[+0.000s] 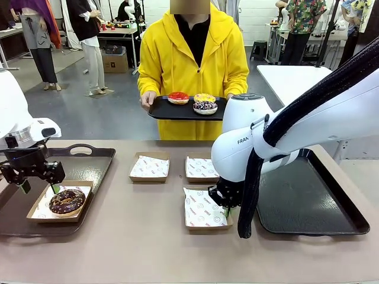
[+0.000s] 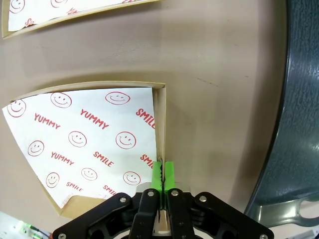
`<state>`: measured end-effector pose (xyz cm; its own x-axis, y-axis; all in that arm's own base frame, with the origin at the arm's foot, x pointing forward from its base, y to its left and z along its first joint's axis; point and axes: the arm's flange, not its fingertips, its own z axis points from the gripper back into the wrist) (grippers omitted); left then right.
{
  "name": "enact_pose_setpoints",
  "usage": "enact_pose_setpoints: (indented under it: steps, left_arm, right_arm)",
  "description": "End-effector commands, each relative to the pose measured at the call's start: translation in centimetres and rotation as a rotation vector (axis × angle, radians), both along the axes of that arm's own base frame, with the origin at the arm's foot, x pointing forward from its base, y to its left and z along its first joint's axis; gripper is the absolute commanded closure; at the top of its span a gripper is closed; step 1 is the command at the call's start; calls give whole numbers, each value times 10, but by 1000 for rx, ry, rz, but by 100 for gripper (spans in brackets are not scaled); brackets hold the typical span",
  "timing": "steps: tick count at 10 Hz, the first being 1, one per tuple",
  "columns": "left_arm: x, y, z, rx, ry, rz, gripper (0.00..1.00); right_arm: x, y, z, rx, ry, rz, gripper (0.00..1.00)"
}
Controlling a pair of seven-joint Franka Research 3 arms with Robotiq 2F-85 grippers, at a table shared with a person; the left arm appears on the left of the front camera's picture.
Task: Individually package the donuts and arrange them on the tray.
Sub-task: Place the picked Paper togo box on the Handle tray while simultaneously picking up another Paper togo box from the table with the other hand.
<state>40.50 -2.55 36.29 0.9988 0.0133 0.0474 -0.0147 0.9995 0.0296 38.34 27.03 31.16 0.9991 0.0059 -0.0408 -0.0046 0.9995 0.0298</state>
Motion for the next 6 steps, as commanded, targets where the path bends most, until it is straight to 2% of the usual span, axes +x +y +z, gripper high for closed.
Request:
enact_pose_setpoints:
  steps: [1,3,4,5,6]
  left_arm:
    - [0,1,1,-15,12,-14,0]
    - [-4,3,6,-63,20,-5,0]
    - [-11,10,17,-161,49,-41,0]
    - [-24,23,35,-319,42,-88,0]
    - [-37,39,51,-436,17,-114,0]
  right_arm:
    - [4,5,-3,-14,-11,-29,100]
    - [-2,6,3,-15,16,-33,100]
    - [-13,5,18,-34,19,-6,100]
    - [-26,0,48,-32,5,20,100]
    - [-30,-7,77,-19,-40,-4,100]
